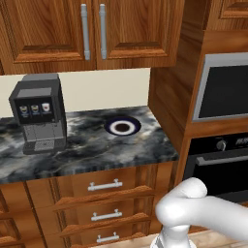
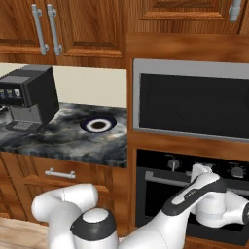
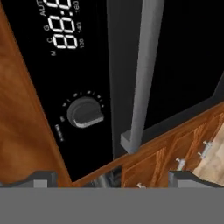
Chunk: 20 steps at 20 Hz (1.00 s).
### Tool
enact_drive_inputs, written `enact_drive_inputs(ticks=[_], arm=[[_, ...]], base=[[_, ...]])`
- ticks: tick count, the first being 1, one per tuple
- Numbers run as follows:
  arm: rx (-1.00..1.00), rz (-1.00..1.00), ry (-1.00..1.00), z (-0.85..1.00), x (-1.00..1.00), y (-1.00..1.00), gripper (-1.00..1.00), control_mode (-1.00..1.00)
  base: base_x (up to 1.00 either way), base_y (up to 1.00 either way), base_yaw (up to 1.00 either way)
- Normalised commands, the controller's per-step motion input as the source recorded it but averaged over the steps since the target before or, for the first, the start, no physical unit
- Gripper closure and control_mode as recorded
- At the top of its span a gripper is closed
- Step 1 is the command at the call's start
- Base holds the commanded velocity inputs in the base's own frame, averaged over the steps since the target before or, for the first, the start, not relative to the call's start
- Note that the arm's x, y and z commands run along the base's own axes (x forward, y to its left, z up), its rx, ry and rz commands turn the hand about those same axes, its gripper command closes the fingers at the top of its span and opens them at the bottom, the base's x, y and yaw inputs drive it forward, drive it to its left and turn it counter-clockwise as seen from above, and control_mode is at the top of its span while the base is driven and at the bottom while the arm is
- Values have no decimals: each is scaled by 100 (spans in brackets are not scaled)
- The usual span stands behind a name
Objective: Take the fish from the oven and place it on the plate on the counter.
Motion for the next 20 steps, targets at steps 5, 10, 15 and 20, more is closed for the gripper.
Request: enact_drive_inputs(ticks=[5, 10, 15, 20], arm=[[6, -15, -1, -33, 24, -10, -100, -100], [4, -18, 0, -34, 27, -13, -100, -100], [3, -20, 0, -42, 30, -6, -100, -100], [2, -20, 0, -50, 29, -7, -100, -100]], base=[[0, 0, 0], [0, 0, 0], [0, 0, 0], [0, 0, 0]])
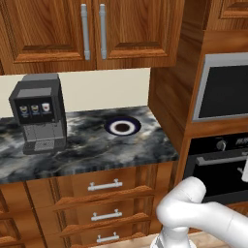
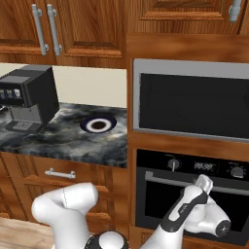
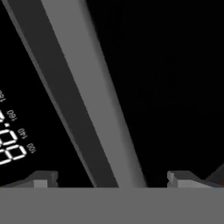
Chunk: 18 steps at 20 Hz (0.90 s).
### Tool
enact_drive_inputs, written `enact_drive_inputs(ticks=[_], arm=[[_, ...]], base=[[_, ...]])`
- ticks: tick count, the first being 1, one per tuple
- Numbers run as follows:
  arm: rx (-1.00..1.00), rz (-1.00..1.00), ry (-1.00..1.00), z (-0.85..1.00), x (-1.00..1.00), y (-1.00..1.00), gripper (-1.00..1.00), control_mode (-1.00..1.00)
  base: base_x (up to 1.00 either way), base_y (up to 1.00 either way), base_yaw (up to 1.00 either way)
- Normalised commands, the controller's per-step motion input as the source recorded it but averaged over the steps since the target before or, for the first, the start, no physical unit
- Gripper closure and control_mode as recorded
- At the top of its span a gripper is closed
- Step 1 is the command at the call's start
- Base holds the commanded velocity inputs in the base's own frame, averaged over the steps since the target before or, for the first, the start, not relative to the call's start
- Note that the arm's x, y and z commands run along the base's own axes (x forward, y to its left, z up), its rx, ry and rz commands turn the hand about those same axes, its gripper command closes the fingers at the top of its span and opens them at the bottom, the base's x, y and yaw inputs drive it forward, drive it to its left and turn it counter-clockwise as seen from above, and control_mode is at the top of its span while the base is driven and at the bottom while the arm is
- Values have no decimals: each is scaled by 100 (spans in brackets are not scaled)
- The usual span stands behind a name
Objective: Take the fish from the oven and place it on the plate on the counter.
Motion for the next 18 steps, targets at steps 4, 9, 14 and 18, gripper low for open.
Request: enact_drive_inputs(ticks=[4, 9, 14, 18], arm=[[2, -18, 0, -47, 34, -8, -100, -100], [1, -7, 0, -22, 37, -30, -100, -100], [0, 0, 0, 0, 9, -36, -100, -100], [0, 0, -3, -1, 8, -34, -100, -100]], base=[[0, 0, 0], [0, 0, 0], [0, 0, 0], [0, 0, 0]])
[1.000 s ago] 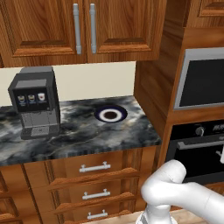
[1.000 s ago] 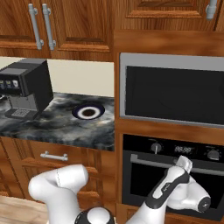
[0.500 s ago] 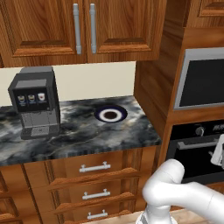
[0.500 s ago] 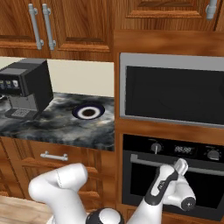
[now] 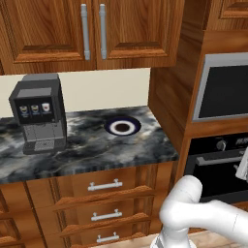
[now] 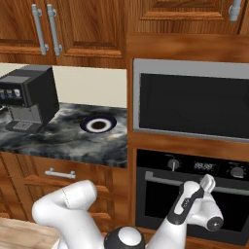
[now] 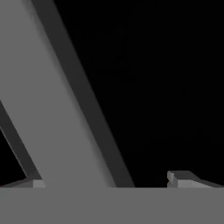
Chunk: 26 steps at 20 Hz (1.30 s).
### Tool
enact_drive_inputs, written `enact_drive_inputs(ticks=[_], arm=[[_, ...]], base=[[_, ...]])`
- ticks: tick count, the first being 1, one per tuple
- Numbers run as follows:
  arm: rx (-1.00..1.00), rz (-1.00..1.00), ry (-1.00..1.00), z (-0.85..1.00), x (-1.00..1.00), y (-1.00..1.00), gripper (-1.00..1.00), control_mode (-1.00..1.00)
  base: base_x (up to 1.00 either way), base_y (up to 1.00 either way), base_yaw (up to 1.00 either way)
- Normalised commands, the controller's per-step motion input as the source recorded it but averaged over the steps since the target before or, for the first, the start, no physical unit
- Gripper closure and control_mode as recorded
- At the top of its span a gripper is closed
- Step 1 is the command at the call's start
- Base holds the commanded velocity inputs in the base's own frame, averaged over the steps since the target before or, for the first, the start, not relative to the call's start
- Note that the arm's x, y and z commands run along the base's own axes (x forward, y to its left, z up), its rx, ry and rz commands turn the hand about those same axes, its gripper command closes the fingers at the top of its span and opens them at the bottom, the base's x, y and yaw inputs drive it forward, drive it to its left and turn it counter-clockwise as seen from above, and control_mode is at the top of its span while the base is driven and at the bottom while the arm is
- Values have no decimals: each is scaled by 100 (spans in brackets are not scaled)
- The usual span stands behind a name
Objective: Take the fish from the oven and place it on the plate on the counter.
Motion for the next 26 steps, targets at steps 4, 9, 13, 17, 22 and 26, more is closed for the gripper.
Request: enact_drive_inputs(ticks=[4, 9, 13, 17, 22, 26], arm=[[0, 0, -6, -9, 18, -13, -100, -100], [0, 0, -5, -8, 18, 0, -100, -100], [0, 0, -1, -6, 29, 0, -100, -100], [0, 0, 0, -3, 20, 1, 100, -100], [0, 0, 0, 0, 0, 0, 100, -100], [0, 0, 0, 0, 0, 0, 100, -100]], base=[[0, 0, 0], [0, 0, 0], [0, 0, 0], [0, 0, 0], [0, 0, 0], [0, 0, 0]])
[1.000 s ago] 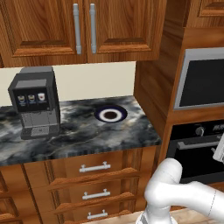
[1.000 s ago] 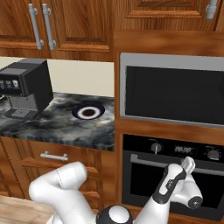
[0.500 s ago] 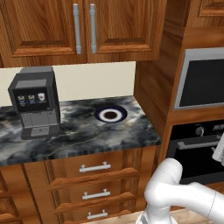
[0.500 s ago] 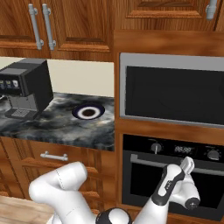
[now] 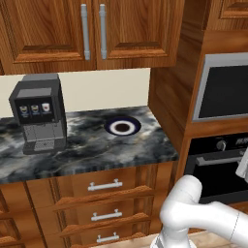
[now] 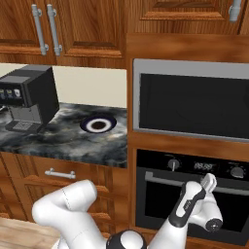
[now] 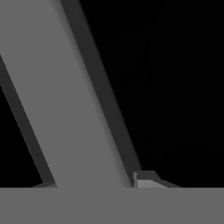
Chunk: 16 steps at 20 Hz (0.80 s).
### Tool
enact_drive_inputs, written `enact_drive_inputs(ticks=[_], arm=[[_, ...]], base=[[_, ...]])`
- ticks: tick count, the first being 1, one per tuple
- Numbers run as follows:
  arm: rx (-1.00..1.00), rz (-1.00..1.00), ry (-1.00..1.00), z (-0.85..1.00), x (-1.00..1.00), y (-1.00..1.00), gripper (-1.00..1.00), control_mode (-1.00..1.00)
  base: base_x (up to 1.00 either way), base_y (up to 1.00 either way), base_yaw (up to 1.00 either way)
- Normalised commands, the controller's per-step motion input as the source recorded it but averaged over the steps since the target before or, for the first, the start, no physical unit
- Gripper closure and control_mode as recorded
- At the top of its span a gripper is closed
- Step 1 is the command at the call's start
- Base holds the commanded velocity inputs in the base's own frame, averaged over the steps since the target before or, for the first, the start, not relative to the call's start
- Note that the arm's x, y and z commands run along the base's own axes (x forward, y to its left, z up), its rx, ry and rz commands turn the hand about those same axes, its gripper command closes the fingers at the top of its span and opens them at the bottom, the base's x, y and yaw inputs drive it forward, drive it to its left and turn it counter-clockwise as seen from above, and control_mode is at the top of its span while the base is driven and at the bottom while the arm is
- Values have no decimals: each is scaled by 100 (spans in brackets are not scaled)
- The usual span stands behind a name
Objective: Take the fish from the oven and place it on the plate on the counter.
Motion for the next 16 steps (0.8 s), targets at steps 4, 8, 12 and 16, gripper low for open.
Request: enact_drive_inputs(ticks=[4, 8, 12, 16], arm=[[0, 0, 2, -21, -10, -1, 100, -100], [0, 0, 4, -61, -48, -6, 100, -100], [0, 0, 3, -69, -59, -7, 100, -100], [0, 0, 1, -66, -62, -11, 100, -100]], base=[[0, 0, 0], [0, 0, 0], [0, 0, 0], [0, 0, 0]])
